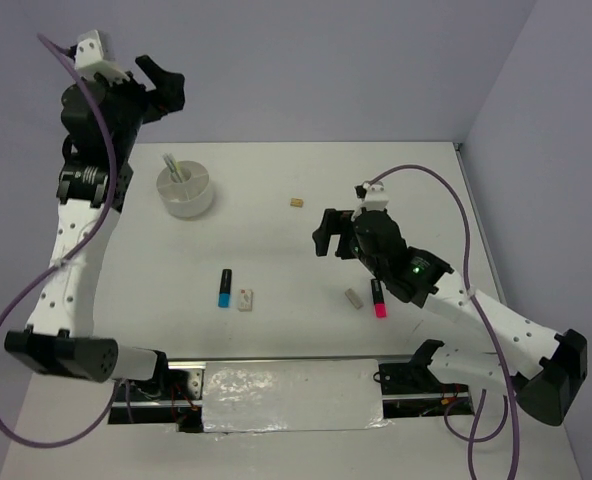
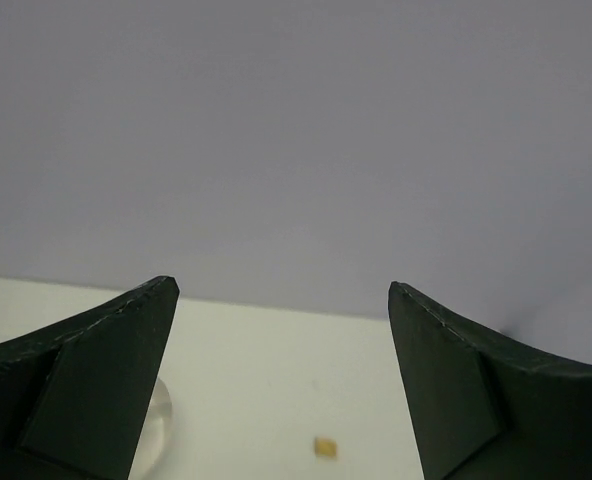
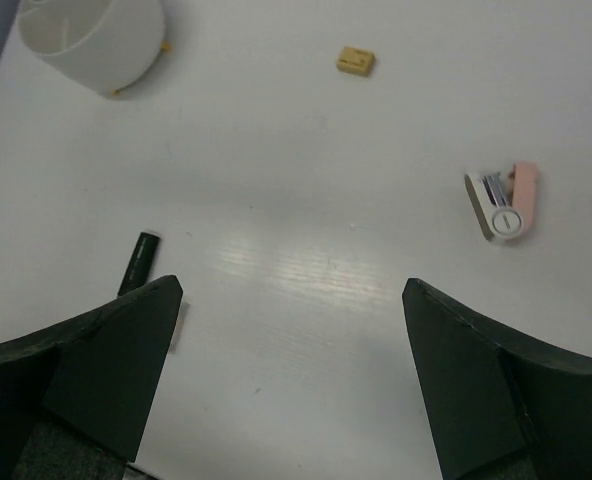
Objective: Sort the stationery into containers
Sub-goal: Pick up the stationery from the center of the board.
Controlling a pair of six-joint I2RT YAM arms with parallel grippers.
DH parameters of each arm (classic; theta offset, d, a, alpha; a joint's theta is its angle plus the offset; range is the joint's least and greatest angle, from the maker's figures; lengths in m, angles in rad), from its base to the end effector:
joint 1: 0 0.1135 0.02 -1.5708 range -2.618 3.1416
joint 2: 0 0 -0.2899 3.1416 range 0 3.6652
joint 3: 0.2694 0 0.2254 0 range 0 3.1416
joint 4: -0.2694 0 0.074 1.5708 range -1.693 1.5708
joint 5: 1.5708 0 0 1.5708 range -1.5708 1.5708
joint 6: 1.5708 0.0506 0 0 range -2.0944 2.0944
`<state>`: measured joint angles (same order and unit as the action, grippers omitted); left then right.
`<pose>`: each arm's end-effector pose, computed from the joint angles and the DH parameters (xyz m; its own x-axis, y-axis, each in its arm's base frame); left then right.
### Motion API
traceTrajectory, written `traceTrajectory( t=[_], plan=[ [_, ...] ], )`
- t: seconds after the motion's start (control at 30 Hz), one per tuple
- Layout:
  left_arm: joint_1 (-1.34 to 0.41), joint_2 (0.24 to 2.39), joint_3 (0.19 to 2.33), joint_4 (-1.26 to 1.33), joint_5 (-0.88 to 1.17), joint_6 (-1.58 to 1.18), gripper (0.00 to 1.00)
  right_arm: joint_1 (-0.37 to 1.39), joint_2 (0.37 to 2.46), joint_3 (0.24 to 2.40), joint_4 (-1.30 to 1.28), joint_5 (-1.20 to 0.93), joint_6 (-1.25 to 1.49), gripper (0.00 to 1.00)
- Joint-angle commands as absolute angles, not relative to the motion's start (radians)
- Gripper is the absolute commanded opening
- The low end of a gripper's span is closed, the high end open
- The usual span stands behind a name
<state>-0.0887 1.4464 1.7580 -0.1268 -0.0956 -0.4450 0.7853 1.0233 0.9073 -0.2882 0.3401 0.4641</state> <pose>0.2940 -0.0213 0.5477 0.1675 -0.4451 -0.8797 0.0740 0.8955 -0.4390 0.1560 0.1321 0.3476 -0.4500 0.1468 -0.8809 -0.2776 0.9145 0.2942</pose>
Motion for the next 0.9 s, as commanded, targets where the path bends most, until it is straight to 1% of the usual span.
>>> traceTrajectory(
  t=[0.0, 0.07, 0.1, 0.17, 0.23, 0.3, 0.37, 0.43, 0.47, 0.5, 0.53, 0.67, 0.77, 0.83, 0.87],
  plan=[
    [-0.132, 1.396, 1.605, -0.337, 0.118, -0.496, 0.99, 0.776, 0.988, 0.892, -0.377, 0.451, 0.603, 1.0],
    [-0.17, 1.367, 1.56, -0.406, 0.097, -0.483, 0.99, 0.753, 0.992, 0.885, -0.438, 0.416, 0.587, 1.0],
    [-0.208, 1.336, 1.481, -0.394, 0.081, -0.488, 0.99, 0.755, 1.0, 0.884, -0.512, 0.438, 0.604, 1.0],
    [-0.268, 1.321, 1.405, -0.324, 0.061, -0.506, 0.99, 0.753, 0.977, 0.838, -0.546, 0.449, 0.624, 1.0],
    [-0.31, 1.397, 1.414, -0.334, 0.057, -0.511, 0.99, 0.755, 0.879, 0.781, -0.543, 0.417, 0.647, 1.0],
    [-0.37, 1.516, 1.488, -0.365, 0.063, -0.499, 0.99, 0.755, 0.769, 0.715, -0.57, 0.391, 0.682, 1.0],
    [-0.429, 1.639, 1.553, -0.37, 0.019, -0.509, 0.99, 0.756, 0.676, 0.683, -0.607, 0.379, 0.715, 1.0],
    [-0.474, 1.739, 1.623, -0.388, -0.029, -0.512, 0.99, 0.755, 0.629, 0.666, -0.647, 0.356, 0.718, 1.0],
    [-0.489, 1.849, 1.706, -0.418, -0.043, -0.508, 0.99, 0.753, 0.597, 0.663, -0.661, 0.353, 0.719, 1.0],
    [-0.501, 1.9, 1.75, -0.434, -0.079, -0.506, 0.99, 0.755, 0.585, 0.661, -0.684, 0.353, 0.718, 1.0],
    [-0.524, 2.004, 1.837, -0.471, -0.106, -0.505, 0.99, 0.753, 0.572, 0.663, -0.693, 0.348, 0.71, 1.0],
    [-0.548, 2.214, 2.007, -0.506, -0.167, -0.512, 0.99, 0.756, 0.569, 0.664, -0.698, 0.296, 0.684, 1.0],
    [-0.551, 2.327, 2.106, -0.526, -0.198, -0.522, 0.99, 0.755, 0.58, 0.663, -0.683, 0.266, 0.655, 1.0],
    [-0.554, 2.361, 2.132, -0.519, -0.215, -0.519, 0.99, 0.756, 0.586, 0.664, -0.681, 0.255, 0.641, 1.0],
    [-0.554, 2.388, 2.152, -0.518, -0.256, -0.515, 0.99, 0.755, 0.589, 0.666, -0.68, 0.25, 0.631, 1.0]
  ],
)
